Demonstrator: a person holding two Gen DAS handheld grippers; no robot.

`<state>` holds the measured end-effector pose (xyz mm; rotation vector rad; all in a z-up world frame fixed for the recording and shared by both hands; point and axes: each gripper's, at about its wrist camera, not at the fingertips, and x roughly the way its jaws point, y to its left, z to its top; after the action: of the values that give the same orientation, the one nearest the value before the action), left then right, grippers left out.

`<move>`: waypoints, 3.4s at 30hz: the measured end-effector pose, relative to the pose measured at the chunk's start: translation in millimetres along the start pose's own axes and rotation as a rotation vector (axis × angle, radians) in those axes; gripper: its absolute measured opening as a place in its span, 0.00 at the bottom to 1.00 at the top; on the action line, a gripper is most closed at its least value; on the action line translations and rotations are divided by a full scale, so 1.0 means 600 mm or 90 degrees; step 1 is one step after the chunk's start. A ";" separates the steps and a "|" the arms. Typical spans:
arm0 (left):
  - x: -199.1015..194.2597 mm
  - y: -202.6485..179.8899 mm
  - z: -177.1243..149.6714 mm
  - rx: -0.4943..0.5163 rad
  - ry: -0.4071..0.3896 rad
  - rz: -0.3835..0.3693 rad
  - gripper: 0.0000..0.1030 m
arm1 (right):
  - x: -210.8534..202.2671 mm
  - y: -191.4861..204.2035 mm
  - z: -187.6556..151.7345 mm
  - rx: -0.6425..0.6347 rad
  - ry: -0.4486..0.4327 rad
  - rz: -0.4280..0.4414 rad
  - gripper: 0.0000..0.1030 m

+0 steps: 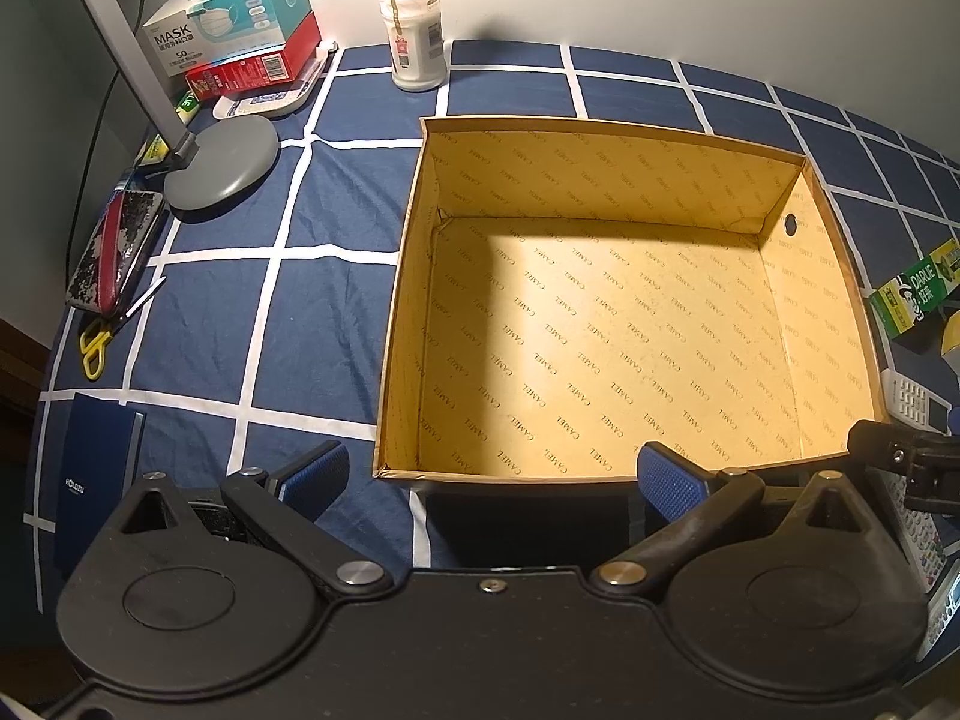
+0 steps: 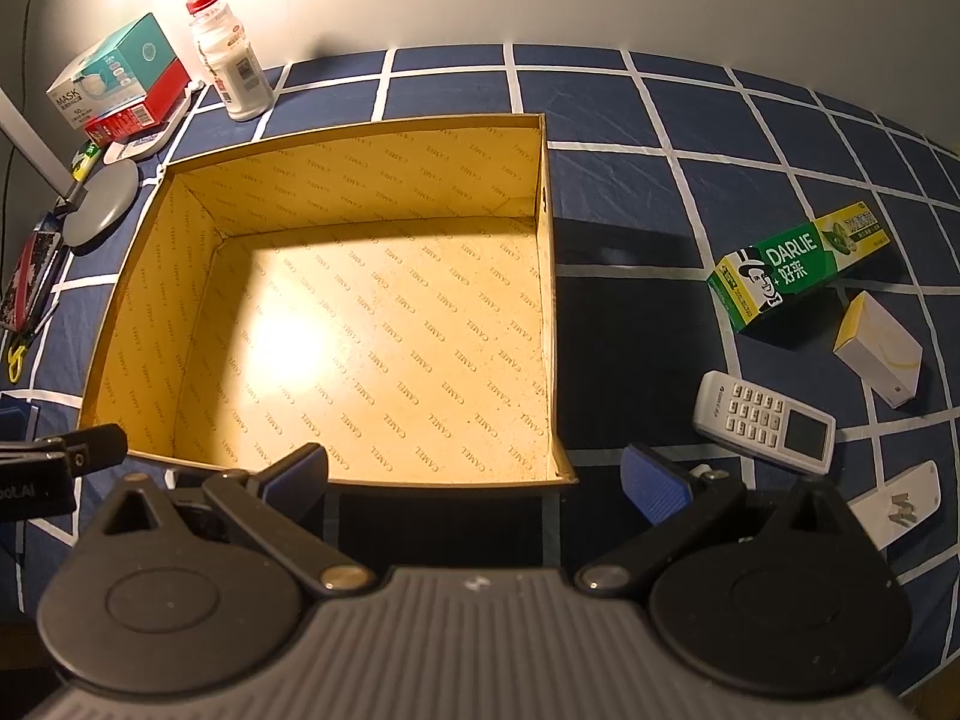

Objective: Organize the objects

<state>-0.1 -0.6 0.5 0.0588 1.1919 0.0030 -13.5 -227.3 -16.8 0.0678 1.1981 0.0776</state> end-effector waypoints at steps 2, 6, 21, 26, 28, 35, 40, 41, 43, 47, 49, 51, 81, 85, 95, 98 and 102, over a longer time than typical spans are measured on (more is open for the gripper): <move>-0.001 0.001 0.000 0.000 0.000 0.000 1.00 | -0.001 0.001 0.000 -0.001 -0.001 0.000 1.00; -0.003 0.003 0.000 -0.002 -0.002 0.000 1.00 | -0.002 0.003 0.000 -0.003 -0.002 0.001 1.00; -0.007 0.008 0.001 -0.004 -0.006 0.001 1.00 | -0.004 0.004 0.001 -0.002 -0.002 -0.002 1.00; -0.007 0.009 0.002 -0.004 -0.008 -0.002 1.00 | -0.005 0.007 0.001 -0.007 0.001 0.001 1.00; -0.008 0.009 0.003 -0.003 -0.009 0.000 1.00 | -0.005 0.008 0.000 -0.007 0.000 0.001 1.00; -0.010 0.011 0.002 -0.004 -0.009 0.000 1.00 | -0.006 0.011 -0.001 -0.007 -0.003 0.001 1.00; -0.009 0.014 0.000 -0.005 -0.008 -0.001 1.00 | -0.008 0.011 -0.002 -0.004 -0.003 0.000 1.00; -0.009 0.014 0.000 -0.004 -0.007 -0.002 1.00 | -0.008 0.011 -0.002 -0.004 -0.003 0.000 1.00; -0.010 0.014 0.000 -0.003 -0.008 -0.001 1.00 | -0.009 0.011 -0.003 -0.004 -0.004 0.001 1.00; -0.012 0.013 -0.002 0.000 -0.009 -0.002 1.00 | -0.011 0.011 -0.004 -0.005 -0.006 0.002 1.00; -0.013 0.014 -0.003 0.001 -0.009 -0.004 1.00 | -0.011 0.011 -0.004 -0.004 -0.006 0.003 1.00; -0.013 0.014 -0.004 0.001 -0.010 -0.002 1.00 | -0.013 0.011 -0.004 -0.003 -0.006 0.003 1.00; -0.020 -0.009 -0.014 0.052 -0.006 -0.021 1.00 | -0.028 0.000 -0.023 0.021 -0.020 0.009 1.00; -0.017 -0.018 -0.013 0.065 -0.009 -0.026 1.00 | -0.031 -0.018 -0.033 0.053 -0.026 0.010 1.00; -0.019 -0.081 0.002 0.112 -0.030 -0.054 1.00 | -0.049 -0.091 -0.055 0.134 -0.041 -0.012 1.00; -0.017 -0.110 0.005 0.136 -0.029 -0.063 1.00 | -0.055 -0.119 -0.060 0.155 -0.047 -0.014 1.00; -0.016 -0.150 0.012 0.156 -0.029 -0.076 1.00 | -0.063 -0.156 -0.061 0.176 -0.052 -0.022 1.00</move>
<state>0.4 -91.2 7.9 0.2018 1.1432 -0.2489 -58.8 -323.8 -3.7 0.2902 1.1212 -0.1209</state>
